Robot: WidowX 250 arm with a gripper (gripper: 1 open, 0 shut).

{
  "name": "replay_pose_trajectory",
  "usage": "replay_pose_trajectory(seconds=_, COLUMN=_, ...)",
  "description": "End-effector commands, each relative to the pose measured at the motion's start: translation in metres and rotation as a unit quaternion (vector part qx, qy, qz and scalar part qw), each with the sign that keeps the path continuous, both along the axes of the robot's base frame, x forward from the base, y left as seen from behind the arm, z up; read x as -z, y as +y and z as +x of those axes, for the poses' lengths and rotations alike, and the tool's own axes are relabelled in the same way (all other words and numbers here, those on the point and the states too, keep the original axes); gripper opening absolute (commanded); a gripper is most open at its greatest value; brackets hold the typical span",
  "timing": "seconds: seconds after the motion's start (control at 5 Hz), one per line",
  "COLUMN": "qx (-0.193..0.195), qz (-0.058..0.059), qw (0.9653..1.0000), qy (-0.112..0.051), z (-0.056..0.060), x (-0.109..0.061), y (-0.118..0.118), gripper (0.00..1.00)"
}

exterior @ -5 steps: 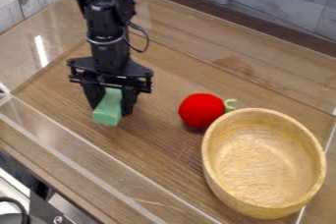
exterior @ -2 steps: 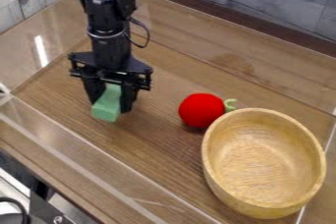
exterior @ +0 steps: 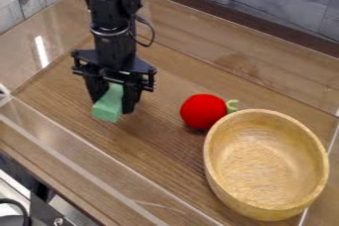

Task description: Remove the green stick from the brown bowl and put it on the table

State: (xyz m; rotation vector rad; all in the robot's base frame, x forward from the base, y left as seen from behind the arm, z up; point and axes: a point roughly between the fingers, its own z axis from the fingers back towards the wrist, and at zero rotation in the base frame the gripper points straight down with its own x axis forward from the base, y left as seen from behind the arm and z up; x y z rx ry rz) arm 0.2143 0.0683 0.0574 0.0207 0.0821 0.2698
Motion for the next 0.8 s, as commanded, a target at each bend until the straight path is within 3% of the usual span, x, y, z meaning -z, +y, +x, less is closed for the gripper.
replay_pose_trajectory(seconds=0.0, qx=-0.012, qz=0.012, qw=0.9995, qy=-0.025, z=0.012, x=-0.014, y=0.009, gripper=0.00)
replay_pose_trajectory(seconds=0.4, qx=-0.034, qz=0.012, qw=0.9991, qy=-0.020, z=0.002, x=0.006, y=0.014, gripper=0.00)
replay_pose_trajectory(seconds=0.6, qx=-0.033, qz=0.011, qw=0.9993, qy=-0.015, z=0.008, x=0.006, y=0.011, gripper=1.00)
